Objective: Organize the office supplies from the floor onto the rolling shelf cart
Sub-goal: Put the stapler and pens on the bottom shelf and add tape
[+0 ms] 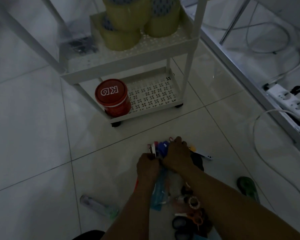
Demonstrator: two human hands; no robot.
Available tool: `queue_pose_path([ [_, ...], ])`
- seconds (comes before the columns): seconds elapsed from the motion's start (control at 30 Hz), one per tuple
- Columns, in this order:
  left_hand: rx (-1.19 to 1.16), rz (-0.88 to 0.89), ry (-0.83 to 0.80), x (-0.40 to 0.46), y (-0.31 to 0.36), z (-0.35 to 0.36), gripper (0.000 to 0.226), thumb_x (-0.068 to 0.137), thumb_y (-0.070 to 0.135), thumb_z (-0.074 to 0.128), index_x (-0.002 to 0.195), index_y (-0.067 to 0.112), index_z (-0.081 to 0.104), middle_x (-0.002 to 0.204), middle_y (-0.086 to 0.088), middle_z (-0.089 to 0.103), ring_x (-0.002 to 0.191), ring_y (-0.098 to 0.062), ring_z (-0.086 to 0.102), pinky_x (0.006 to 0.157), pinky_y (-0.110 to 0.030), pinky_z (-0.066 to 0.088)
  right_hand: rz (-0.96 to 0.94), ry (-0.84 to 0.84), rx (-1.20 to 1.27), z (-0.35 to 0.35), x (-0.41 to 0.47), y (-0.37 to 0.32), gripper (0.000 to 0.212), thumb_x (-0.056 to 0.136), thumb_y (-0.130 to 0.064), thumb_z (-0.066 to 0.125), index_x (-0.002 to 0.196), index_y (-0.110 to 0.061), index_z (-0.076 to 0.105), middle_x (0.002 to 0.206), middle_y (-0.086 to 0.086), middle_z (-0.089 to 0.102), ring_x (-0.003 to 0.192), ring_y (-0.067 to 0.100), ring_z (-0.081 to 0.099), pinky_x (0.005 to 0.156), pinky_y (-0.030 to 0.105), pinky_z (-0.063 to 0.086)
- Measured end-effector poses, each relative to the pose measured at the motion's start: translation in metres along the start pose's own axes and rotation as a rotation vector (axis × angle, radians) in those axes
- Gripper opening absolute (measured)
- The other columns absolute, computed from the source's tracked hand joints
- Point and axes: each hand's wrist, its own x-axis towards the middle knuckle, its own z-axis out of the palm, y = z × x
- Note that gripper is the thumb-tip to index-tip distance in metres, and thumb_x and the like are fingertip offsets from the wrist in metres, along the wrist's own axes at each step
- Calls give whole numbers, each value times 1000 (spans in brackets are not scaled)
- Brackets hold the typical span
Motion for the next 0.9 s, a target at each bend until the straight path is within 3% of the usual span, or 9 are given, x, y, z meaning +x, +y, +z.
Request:
queue_pose_path([
  [0.07, -196, -41, -16, 2, 15, -2, 13, 80, 5, 56, 85, 16, 59, 86, -9, 67, 77, -23, 64, 70, -36, 56, 47, -17, 289, -9, 8, -1, 44, 70, -22, 75, 106, -8, 52, 106, 14, 51, 94, 25, 55, 71, 31, 51],
  [0.13, -407, -82, -39, 7, 26, -3, 25, 81, -1, 54, 102, 12, 59, 97, -14, 67, 90, -29, 66, 81, -42, 57, 85, -36, 558, -18, 15, -1, 24, 67, -14, 74, 80, -11, 53, 78, 8, 55, 65, 17, 55, 51, 23, 42],
  [0.27, -500, -16, -66, 14, 43, -3, 17, 87, 5, 53, 100, 15, 60, 98, -13, 68, 92, -30, 67, 85, -46, 57, 126, -101, 1034, -41, 23, -2, 22, 67, -9, 74, 87, -3, 65, 80, 13, 65, 69, 22, 62, 60, 26, 51],
  [0.37, -506, 37, -7, 18, 53, -1, 10, 93, 8, 51, 96, 14, 58, 89, -5, 66, 79, -19, 65, 70, -33, 56, 80, -174, 1142, -52, 28, -4, 13, 70, -4, 70, 82, -3, 64, 78, 13, 64, 65, 21, 61, 58, 28, 51],
  [0.6, -371, 217, 74, 36, 92, -12, 23, 102, 27, 38, 115, 13, 50, 94, 0, 61, 82, -13, 61, 56, -19, 48, -24, -250, 1360, -83, 43, -16, 19, 78, -8, 67, 93, 3, 65, 88, 15, 64, 74, 22, 62, 59, 26, 53],
  [0.7, -410, 190, 41, 53, 121, -25, 30, 102, 29, 38, 114, 8, 55, 104, -13, 64, 87, -23, 64, 59, -27, 51, -38, -189, 1344, -103, 66, -26, 29, 74, -19, 74, 92, 0, 61, 88, 18, 59, 76, 27, 60, 69, 41, 58],
  [0.77, -388, 192, 33, 64, 137, -31, 25, 101, 23, 38, 97, 10, 59, 97, -19, 62, 79, -26, 59, 56, -31, 48, -29, -131, 1276, -117, 80, -34, 45, 69, -27, 79, 100, 1, 63, 92, 19, 62, 80, 30, 62, 80, 51, 56],
  [0.83, -358, 196, 22, 74, 149, -35, 22, 101, 16, 38, 93, 10, 58, 92, -19, 60, 75, -26, 56, 56, -32, 46, -45, -86, 1218, -127, 93, -42, 49, 73, -29, 78, 107, 3, 63, 97, 20, 65, 82, 30, 64, 84, 50, 56],
  [0.9, -348, 177, 7, 86, 155, -38, 22, 101, 12, 39, 107, 4, 58, 97, -21, 61, 73, -25, 57, 59, -34, 48, -64, -41, 1131, -134, 104, -50, 43, 76, -28, 77, 104, 1, 62, 98, 18, 67, 78, 27, 65, 82, 45, 57],
])
